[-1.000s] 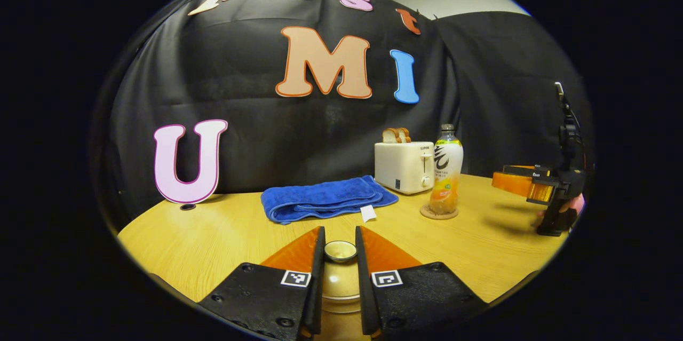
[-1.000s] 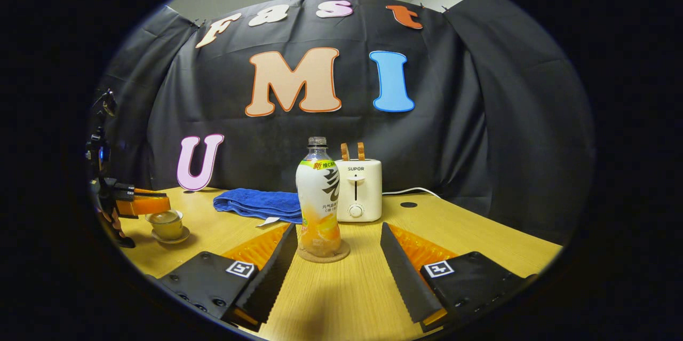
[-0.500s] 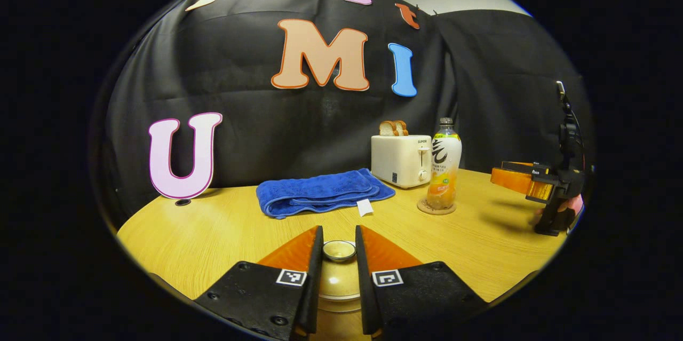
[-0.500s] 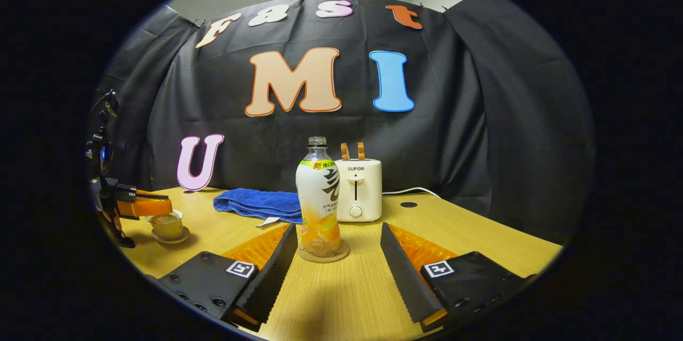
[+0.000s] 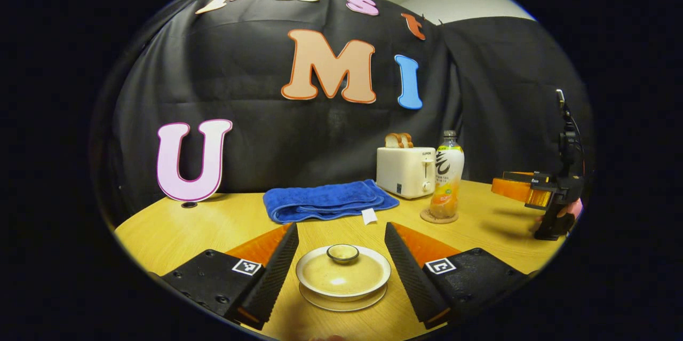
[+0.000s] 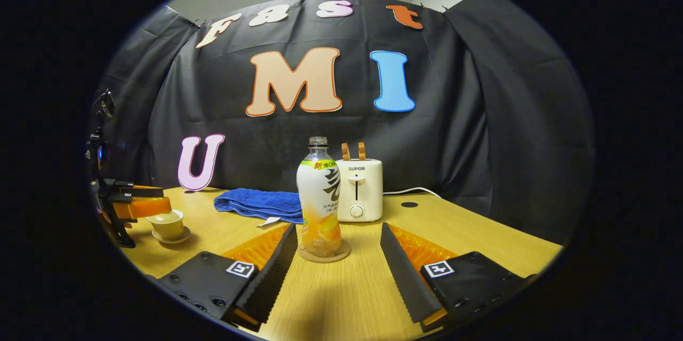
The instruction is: Open the teacup lid with one hand, grasp the water bottle and pour water into the teacup with the other hand; after pouring, place the water bottle on the coaster and then close the teacup lid.
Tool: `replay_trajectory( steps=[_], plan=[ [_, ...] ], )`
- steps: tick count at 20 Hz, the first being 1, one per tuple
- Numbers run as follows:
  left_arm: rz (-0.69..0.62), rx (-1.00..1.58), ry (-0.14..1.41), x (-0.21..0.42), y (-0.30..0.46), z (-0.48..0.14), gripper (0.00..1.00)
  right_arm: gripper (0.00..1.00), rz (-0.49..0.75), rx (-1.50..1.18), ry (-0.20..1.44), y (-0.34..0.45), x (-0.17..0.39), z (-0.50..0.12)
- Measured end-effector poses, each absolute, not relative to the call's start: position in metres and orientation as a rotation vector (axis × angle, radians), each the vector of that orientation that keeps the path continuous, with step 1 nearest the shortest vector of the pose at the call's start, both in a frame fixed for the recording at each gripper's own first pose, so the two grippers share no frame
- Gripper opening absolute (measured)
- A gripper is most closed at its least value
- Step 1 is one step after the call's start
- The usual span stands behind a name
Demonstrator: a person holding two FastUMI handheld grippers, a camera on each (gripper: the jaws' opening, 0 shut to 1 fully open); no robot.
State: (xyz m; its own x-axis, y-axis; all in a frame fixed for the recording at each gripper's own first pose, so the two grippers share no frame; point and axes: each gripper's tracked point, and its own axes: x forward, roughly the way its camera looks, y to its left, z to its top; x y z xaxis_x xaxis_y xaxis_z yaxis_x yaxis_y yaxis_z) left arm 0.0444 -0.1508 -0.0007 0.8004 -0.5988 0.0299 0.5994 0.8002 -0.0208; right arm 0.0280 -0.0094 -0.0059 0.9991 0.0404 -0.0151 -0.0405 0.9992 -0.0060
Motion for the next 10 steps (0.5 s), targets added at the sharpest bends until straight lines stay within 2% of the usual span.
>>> replay_trajectory(
  steps=[4, 5, 7, 9, 10],
  plan=[
    [-0.636, -0.027, -0.025, 0.043, -0.149, -0.003, 0.95, 0.98, 0.049, -0.006, 0.014, -0.008, 0.029, -0.006],
    [-0.624, -0.027, -0.023, 0.043, -0.144, -0.003, 0.95, 0.96, 0.05, -0.005, 0.014, -0.008, 0.029, -0.006],
    [-0.598, -0.026, -0.024, 0.039, -0.135, -0.003, 0.95, 0.96, 0.052, -0.005, 0.014, -0.007, 0.03, -0.007],
    [-0.557, -0.025, -0.024, 0.035, -0.119, -0.003, 0.95, 1.0, 0.052, -0.005, 0.014, -0.008, 0.03, -0.007],
    [-0.532, -0.024, -0.025, 0.032, -0.11, -0.003, 0.95, 0.98, 0.052, -0.005, 0.014, -0.007, 0.03, -0.007]
  ],
)
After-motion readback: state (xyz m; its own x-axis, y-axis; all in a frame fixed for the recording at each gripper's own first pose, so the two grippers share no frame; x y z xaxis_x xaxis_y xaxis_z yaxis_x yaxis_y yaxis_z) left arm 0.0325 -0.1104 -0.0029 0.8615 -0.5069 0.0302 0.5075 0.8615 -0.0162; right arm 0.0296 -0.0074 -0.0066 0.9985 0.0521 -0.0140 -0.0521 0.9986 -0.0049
